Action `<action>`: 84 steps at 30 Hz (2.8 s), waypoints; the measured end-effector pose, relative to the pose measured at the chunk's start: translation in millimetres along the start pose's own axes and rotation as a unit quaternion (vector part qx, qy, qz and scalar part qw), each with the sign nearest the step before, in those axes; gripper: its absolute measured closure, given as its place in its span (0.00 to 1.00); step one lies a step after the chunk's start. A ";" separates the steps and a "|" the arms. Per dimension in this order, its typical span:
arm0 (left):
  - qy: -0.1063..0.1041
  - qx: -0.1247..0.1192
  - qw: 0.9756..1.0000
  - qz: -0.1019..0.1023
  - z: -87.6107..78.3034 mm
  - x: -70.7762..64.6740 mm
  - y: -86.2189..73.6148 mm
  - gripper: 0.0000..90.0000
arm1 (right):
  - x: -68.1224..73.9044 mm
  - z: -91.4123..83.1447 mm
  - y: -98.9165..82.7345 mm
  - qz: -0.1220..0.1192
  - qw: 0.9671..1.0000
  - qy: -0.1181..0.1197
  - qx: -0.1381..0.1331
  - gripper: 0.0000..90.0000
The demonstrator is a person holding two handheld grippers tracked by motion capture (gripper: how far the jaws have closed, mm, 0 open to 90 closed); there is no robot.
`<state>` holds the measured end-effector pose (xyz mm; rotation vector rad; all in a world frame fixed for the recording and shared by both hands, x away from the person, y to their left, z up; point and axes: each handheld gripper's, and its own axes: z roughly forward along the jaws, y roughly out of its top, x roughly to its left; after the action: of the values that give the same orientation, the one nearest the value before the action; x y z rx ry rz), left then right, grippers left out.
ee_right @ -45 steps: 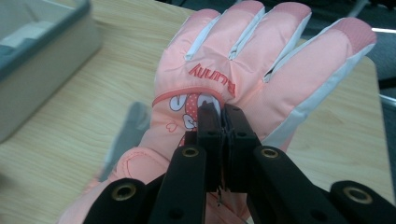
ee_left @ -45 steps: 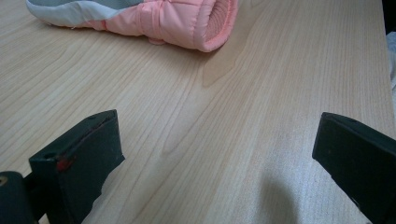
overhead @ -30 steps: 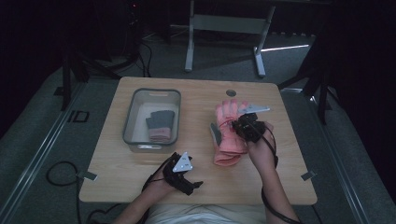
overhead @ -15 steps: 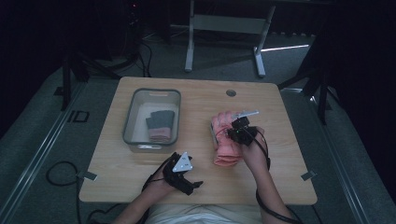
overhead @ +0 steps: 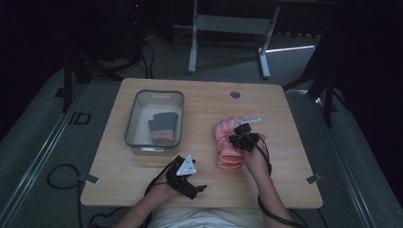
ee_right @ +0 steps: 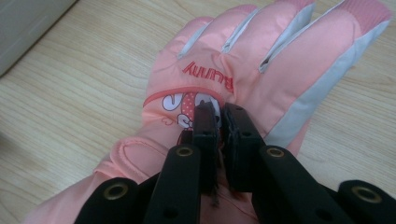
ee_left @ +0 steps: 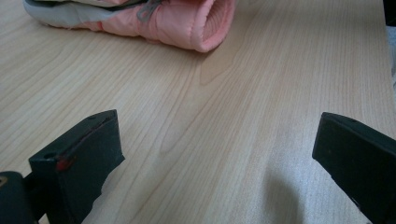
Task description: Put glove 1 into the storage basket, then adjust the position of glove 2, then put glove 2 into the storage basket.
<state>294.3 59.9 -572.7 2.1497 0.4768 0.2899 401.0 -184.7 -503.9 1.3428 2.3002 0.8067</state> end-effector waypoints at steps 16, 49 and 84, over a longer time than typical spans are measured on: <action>0.001 0.006 1.000 -0.012 -1.0 2.5 2.3 0.01 | -7.1 -37.4 8.9 0.006 0.999 0.020 -0.050 0.52; 0.003 -0.019 0.999 -0.048 -10.5 18.4 93.9 0.03 | -57.7 -77.9 -13.0 0.016 0.988 0.093 -0.124 0.20; -0.005 0.141 0.952 -0.272 98.1 116.6 101.3 0.29 | -61.0 16.1 -7.6 0.016 0.994 0.105 0.021 0.47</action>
<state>459.0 -14.1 -543.1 2.1836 1.1316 -0.1081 434.6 -236.2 -520.0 1.3741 2.4735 0.9573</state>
